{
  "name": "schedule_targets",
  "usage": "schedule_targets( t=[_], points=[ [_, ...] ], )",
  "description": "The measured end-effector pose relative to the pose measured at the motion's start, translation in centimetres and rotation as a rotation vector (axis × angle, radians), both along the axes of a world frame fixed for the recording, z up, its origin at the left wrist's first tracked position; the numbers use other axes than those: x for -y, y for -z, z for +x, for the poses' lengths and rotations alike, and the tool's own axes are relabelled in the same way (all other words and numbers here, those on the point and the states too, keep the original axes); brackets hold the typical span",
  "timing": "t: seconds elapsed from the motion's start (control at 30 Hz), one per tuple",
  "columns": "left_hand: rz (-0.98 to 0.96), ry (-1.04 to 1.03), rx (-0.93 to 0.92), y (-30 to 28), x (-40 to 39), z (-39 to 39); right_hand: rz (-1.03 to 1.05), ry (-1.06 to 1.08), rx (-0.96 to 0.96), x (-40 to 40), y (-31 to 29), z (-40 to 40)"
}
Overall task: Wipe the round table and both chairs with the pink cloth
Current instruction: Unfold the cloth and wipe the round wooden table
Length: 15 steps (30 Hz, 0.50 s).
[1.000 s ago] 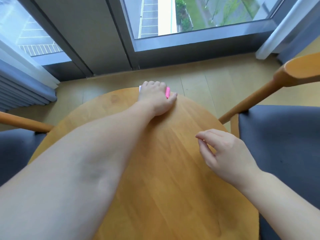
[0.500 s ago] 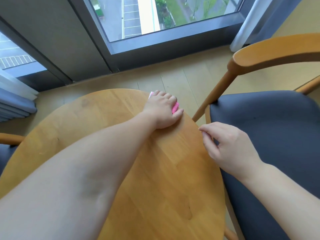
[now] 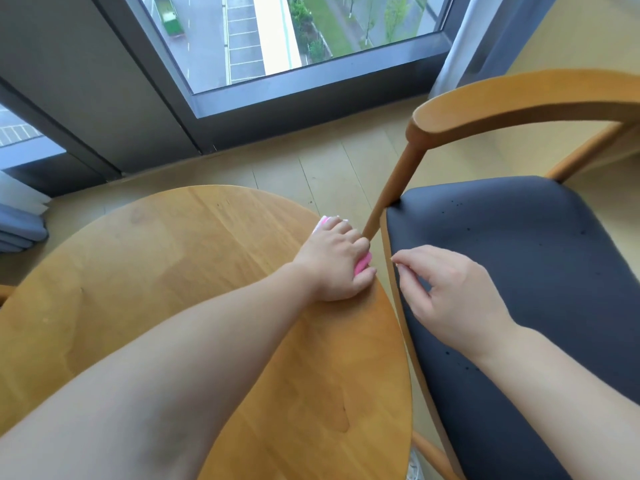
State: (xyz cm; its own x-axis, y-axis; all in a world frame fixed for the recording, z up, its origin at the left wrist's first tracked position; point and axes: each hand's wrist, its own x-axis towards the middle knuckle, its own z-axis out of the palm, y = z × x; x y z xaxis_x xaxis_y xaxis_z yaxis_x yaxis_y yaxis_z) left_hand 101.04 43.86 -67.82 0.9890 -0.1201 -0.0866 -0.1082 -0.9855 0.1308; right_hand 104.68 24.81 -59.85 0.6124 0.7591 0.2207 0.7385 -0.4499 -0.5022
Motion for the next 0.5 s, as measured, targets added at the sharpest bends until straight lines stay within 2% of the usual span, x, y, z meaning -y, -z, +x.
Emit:
schedule_targets(
  t=[0.23,0.5],
  points=[
    [-0.020,0.008,-0.020,-0.6,1.3,-0.5,-0.012,-0.017,0.002,1.1,-0.4,0.2],
    [-0.054,0.111,-0.066,-0.6,5.2,-2.5,-0.021,-0.051,0.042,1.1,-0.5,1.2]
  ],
)
